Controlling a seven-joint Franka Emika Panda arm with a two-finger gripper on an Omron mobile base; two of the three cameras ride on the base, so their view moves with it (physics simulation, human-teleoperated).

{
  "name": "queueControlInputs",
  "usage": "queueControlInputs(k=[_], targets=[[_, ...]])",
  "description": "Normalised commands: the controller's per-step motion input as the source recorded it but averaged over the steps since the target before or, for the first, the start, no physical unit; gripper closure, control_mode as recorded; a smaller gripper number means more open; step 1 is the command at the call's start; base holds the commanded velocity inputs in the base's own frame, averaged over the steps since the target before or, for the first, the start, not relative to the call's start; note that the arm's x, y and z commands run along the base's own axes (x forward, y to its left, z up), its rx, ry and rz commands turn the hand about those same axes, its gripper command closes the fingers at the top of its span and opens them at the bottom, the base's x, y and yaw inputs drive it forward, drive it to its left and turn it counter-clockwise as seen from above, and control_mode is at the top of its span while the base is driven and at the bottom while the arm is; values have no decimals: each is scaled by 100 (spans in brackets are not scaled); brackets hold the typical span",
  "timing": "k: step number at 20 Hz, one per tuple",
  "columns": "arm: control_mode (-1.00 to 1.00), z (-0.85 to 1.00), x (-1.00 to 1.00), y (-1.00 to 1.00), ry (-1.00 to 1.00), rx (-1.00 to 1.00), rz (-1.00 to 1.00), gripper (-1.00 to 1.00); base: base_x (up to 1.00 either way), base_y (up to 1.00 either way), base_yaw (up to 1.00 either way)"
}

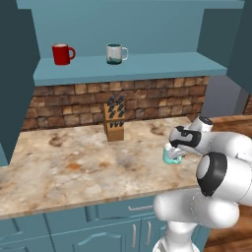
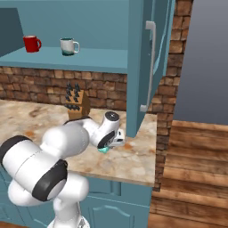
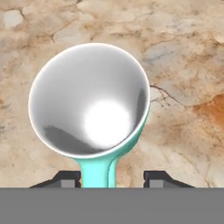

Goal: Pick the mug on the counter and place it in the cabinet with the handle facing the right, like the mugs already inside.

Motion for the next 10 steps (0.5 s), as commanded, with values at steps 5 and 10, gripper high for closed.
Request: queueControlInputs(k=[5, 10], targets=[[-100, 19, -13, 0, 0, 0, 5, 100, 0, 0, 0], [-100, 47, -1, 1, 0, 0, 11, 100, 0, 0, 0]])
